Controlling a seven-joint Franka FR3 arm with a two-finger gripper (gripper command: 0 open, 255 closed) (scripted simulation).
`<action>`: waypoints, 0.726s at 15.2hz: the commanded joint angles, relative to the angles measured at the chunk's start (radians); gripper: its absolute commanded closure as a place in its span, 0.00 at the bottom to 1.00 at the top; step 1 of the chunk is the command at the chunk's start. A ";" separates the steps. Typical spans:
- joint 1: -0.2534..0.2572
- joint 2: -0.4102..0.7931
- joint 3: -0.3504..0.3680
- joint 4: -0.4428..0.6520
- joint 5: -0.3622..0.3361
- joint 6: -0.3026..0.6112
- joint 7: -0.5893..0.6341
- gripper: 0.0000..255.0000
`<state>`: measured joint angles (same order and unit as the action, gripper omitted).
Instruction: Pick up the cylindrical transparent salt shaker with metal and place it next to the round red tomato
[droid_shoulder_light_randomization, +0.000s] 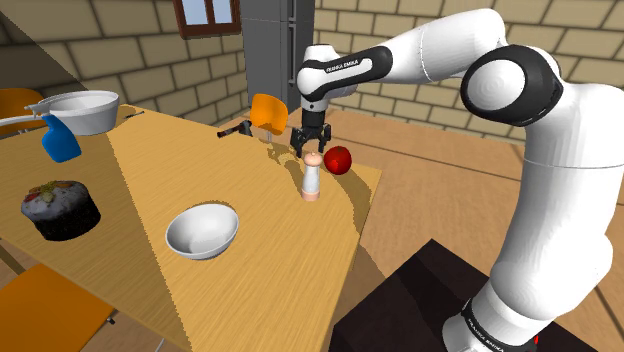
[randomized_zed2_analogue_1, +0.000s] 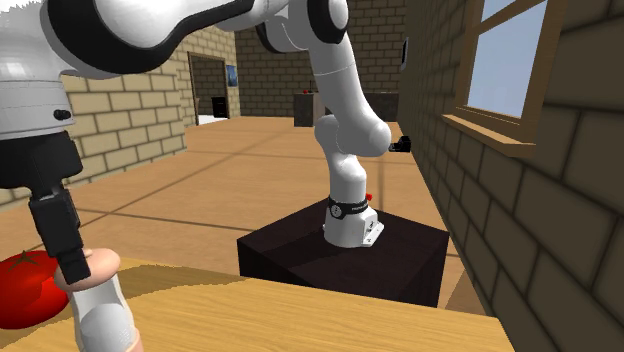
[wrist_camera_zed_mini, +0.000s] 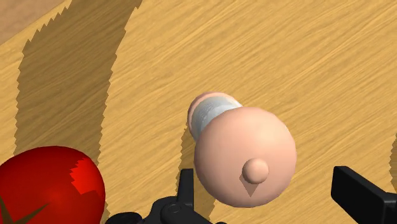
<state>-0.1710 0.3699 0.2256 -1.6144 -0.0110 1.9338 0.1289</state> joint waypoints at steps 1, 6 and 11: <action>-0.002 -0.009 0.000 0.039 0.002 -0.047 -0.002 0.00; -0.003 -0.015 0.000 0.090 0.003 -0.105 -0.003 0.00; -0.003 -0.015 0.000 0.090 0.003 -0.105 -0.003 0.00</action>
